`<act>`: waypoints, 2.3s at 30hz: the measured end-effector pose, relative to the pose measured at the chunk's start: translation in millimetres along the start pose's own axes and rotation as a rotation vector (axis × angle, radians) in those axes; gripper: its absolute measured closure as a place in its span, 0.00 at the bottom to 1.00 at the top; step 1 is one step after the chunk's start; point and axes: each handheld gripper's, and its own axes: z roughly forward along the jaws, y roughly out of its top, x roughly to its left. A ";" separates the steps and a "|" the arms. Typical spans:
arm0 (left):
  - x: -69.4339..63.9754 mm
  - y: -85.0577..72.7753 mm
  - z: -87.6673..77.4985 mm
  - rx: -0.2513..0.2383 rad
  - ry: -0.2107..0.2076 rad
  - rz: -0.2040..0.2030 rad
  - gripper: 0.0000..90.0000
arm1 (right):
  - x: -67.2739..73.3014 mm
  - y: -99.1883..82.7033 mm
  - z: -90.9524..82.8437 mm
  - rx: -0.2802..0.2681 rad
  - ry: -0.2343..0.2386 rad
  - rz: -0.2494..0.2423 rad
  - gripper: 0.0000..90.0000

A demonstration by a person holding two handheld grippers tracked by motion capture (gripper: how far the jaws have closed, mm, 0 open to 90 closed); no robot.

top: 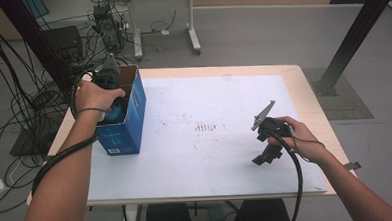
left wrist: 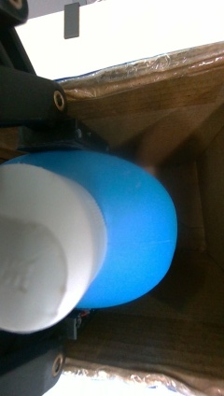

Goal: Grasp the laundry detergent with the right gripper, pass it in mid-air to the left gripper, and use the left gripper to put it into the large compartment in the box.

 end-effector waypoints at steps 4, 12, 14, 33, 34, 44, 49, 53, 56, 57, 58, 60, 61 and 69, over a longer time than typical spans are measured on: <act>-0.4 -0.1 -0.1 0.001 0.001 -0.005 0.41 | 0.1 0.3 0.1 -0.002 0.002 -0.005 0.06; -1.4 -0.1 0.1 0.000 0.004 -0.004 0.41 | 0.9 0.8 0.8 -0.004 0.005 -0.004 0.06; -1.4 0.0 0.1 0.000 0.004 -0.005 0.41 | 1.1 0.9 0.8 -0.003 0.004 -0.004 0.06; 0.3 1.6 0.5 0.019 -0.007 -0.004 0.41 | 2.1 0.8 1.0 0.000 0.003 -0.004 0.06; 0.5 1.7 0.8 0.020 -0.012 -0.007 0.41 | 2.1 0.8 1.1 0.000 0.003 -0.005 0.06; 1.3 1.4 -0.1 0.025 -0.015 -0.015 0.38 | 2.0 1.3 2.1 0.003 0.003 -0.006 0.06; 0.3 1.3 -7.9 0.023 -0.007 -0.011 0.39 | 1.8 1.5 1.9 0.004 0.003 -0.005 0.06; -1.7 1.7 -16.7 0.007 -0.009 -0.005 0.40 | 1.8 2.3 1.9 0.005 0.000 -0.005 0.06; -2.7 1.8 -24.7 -0.006 -0.007 -0.006 0.39 | 2.1 3.0 2.3 0.004 0.001 -0.006 0.06; -3.0 1.7 -27.1 -0.011 -0.006 -0.008 0.39 | 2.3 3.1 2.2 0.003 0.000 -0.006 0.06; -3.1 1.4 -29.9 -0.014 -0.013 -0.010 0.39 | 2.4 3.1 2.3 0.002 0.000 -0.005 0.06; -3.8 0.9 -32.8 -0.018 -0.011 -0.013 0.39 | 2.7 3.2 2.8 0.005 0.001 -0.007 0.06; -3.3 0.5 -35.8 -0.018 -0.013 -0.006 0.39 | 2.8 3.2 2.8 0.004 0.001 -0.009 0.06; -4.2 -4.0 -59.2 -0.051 -0.001 -0.002 0.38 | 5.0 4.5 2.1 0.005 -0.003 -0.012 0.06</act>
